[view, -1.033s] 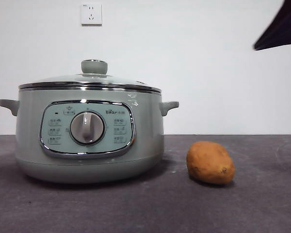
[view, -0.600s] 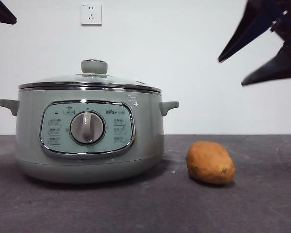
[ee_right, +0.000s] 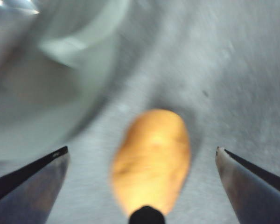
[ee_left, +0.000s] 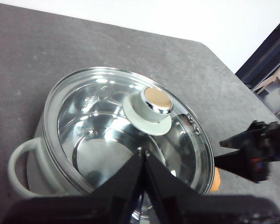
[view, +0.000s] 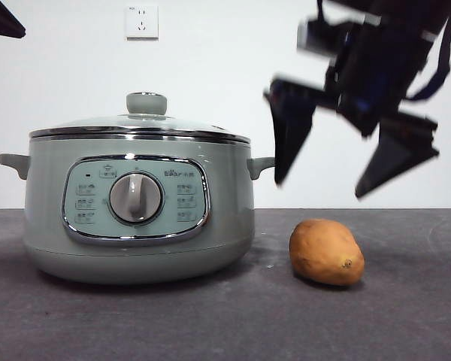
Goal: Pick up the potato,open the lid,put the potato in the pot,close the lid
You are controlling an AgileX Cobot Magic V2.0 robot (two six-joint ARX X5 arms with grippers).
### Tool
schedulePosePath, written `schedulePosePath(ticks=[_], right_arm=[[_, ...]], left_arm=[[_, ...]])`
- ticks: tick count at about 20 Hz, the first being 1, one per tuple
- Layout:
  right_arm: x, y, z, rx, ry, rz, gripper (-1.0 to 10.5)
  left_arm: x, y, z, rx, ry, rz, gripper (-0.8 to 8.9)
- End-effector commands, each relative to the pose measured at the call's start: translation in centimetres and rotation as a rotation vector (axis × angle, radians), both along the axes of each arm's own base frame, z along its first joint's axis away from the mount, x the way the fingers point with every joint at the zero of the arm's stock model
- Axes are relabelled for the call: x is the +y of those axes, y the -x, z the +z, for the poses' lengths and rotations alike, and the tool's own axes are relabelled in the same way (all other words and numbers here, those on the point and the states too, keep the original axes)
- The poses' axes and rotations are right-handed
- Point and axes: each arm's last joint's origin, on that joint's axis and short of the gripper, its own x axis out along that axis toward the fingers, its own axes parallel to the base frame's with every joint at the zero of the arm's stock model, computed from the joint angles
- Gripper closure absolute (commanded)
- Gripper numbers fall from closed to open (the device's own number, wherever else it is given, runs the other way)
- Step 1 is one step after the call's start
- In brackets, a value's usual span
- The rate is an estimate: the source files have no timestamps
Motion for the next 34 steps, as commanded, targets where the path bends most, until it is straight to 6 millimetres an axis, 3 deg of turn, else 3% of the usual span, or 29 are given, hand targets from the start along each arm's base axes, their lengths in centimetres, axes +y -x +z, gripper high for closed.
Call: schedulePosePath(ticks=[1,6,9,10,16,17,19,23,28,34], right_arm=[[0.5,-0.9,-1.9,0.037,0.027,-0.018,4.1],[1.2,-1.9,-5.1,0.108,0.056,-0.040,4.5],[1.2,-1.9,-5.1,0.107,0.054,-0.040,8.8],[1.2,-1.9,-4.9,0.101,0.055,-0.034,9.7],[0.2,-0.4,-1.9,0.067,0.058,0.011,9.5],[-0.1,0.1,-1.1,0.062,0.065,0.022,9.5],[-0.9,1.2,0.6,0.042,0.066,0.036,9.5],[-1.8,2.6,3.0,-0.014,0.035,0.035,9.5],[-2.4,3.6,4.6,-0.064,0.003,0.034,9.5],[-2.8,4.1,4.3,-0.009,0.038,0.034,9.5]], left_arm=[[0.0,0.0,0.0,-0.001,-0.006,-0.006,8.18],[0.0,0.1,0.0,0.005,-0.007,-0.006,8.18],[0.0,0.1,0.0,0.005,-0.007,-0.006,8.18],[0.0,0.1,0.0,0.005,-0.007,-0.006,8.17],[0.0,0.0,0.0,0.000,-0.008,-0.003,8.10],[0.0,0.0,0.1,-0.011,-0.008,-0.002,7.58],[-0.1,-0.2,0.4,-0.053,-0.008,-0.006,5.47],[-1.0,-1.1,1.3,-0.087,-0.043,0.029,4.54],[-4.2,-3.6,2.5,-0.072,-0.119,-0.004,4.54],[-8.7,-7.5,2.6,-0.047,-0.248,-0.018,4.56]])
